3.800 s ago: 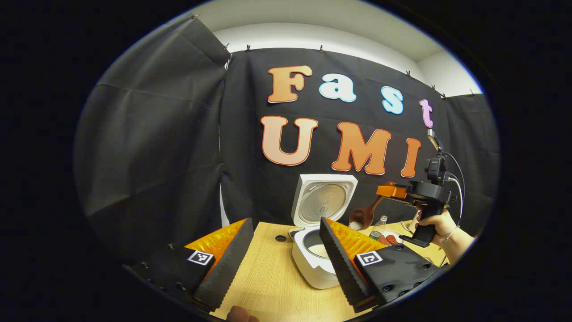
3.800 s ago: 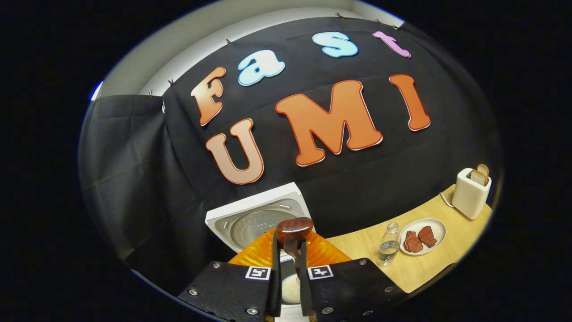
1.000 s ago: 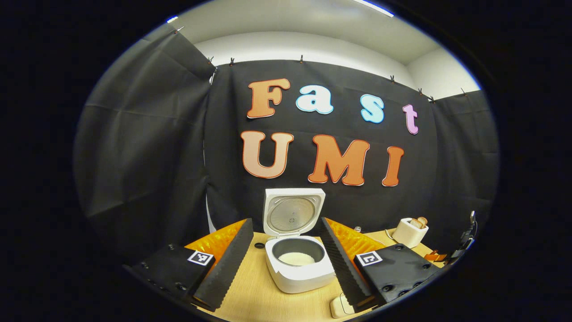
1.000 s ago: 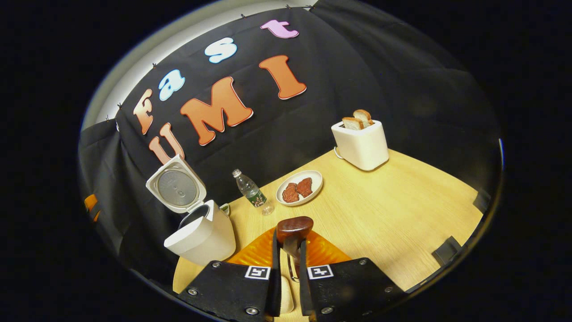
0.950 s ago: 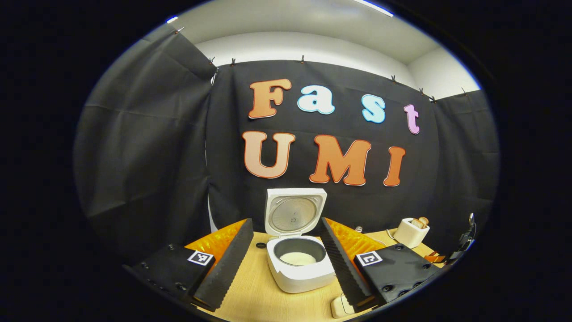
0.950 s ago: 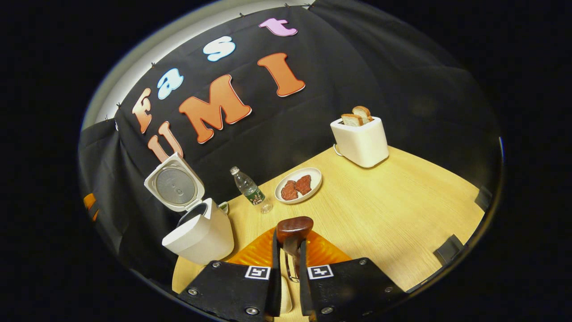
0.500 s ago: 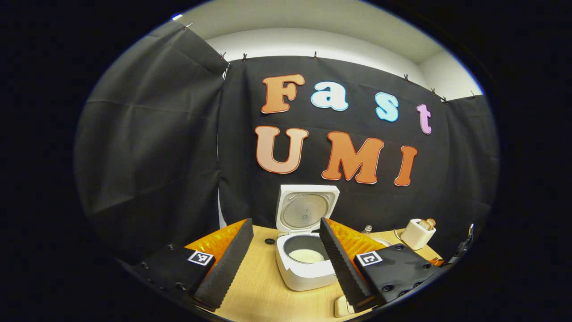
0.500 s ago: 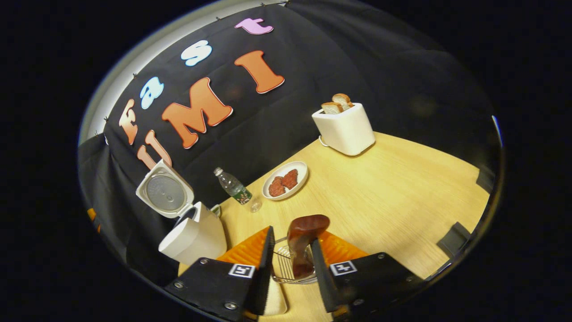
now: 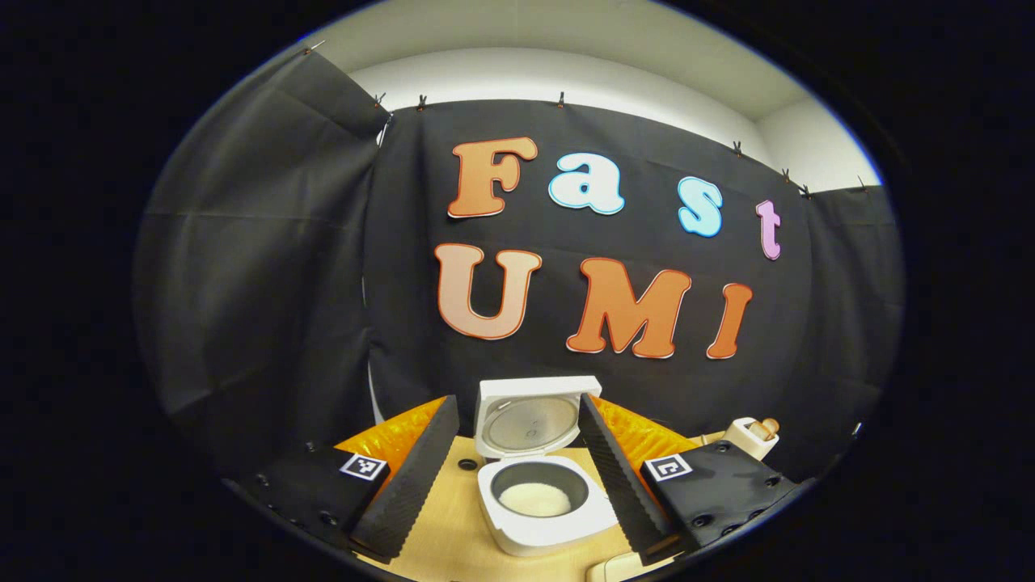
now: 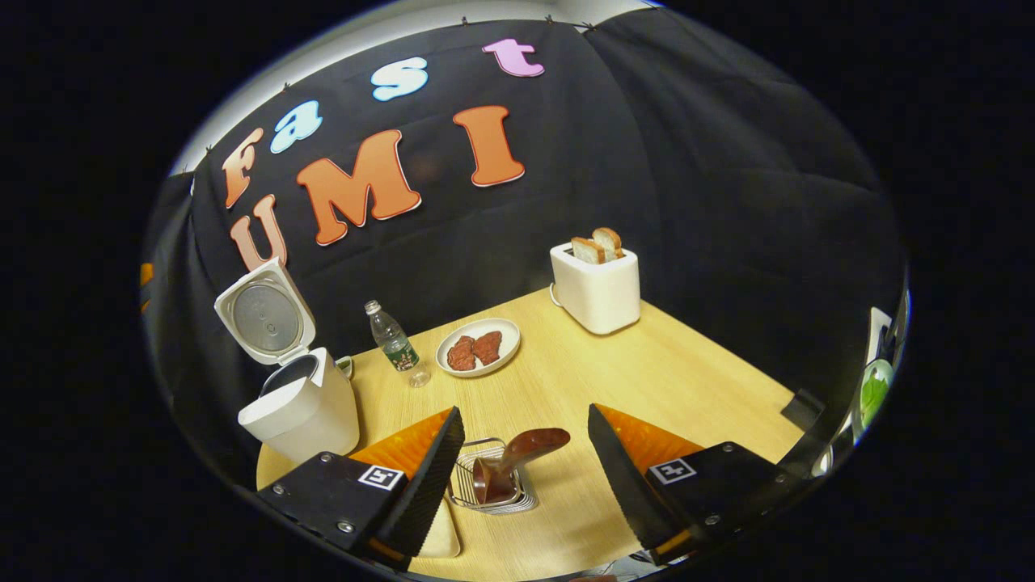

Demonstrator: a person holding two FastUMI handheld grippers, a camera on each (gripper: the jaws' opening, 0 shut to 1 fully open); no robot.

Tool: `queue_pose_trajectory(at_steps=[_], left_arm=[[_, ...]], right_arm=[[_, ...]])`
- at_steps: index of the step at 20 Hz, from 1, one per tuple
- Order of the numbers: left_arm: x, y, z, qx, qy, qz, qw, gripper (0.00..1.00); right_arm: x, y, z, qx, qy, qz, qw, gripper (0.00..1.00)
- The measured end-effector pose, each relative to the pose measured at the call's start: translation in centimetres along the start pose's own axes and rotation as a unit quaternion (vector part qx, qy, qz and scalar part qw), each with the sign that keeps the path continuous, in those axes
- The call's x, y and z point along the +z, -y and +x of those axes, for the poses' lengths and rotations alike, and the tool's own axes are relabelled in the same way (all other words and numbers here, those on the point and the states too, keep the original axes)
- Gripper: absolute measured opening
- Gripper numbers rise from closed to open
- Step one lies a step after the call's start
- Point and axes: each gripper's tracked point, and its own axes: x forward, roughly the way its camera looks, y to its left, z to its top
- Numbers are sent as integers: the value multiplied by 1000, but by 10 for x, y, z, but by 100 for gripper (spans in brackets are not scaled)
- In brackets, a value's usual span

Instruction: Close the left gripper, press the button to open the rice cooker; take a wooden spoon from the chopstick holder with the right hand, scoop a spoonful of rice and pour it into the rice cooker, then put the wooden spoon back into the chopstick holder.

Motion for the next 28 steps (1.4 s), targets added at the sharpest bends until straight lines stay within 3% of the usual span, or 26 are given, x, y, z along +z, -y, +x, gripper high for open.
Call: queue_pose_trajectory(at_steps=[6, 10, 15, 21, 24, 28], left_arm=[[13, 12, 115, -3, -49, 39, 998, 100], [-7, 24, 192, -5, -92, 59, 994, 100], [-45, 14, 272, 23, -143, 71, 987, 100], [-100, 0, 319, 40, -202, 45, 977, 100], [-114, -1, 324, 43, -212, -1, 976, 100], [-123, 5, 305, 37, -227, 7, 973, 100]], right_arm=[[50, -3, -39, -13, 37, -28, 999, 95], [68, -6, -57, -20, 59, -31, 998, 95], [86, 10, -67, -49, 74, -44, 995, 95], [113, 18, -71, -72, 98, -28, 992, 95], [124, 20, -74, -73, 106, -28, 991, 95], [140, 14, -73, -60, 122, -36, 990, 95]])
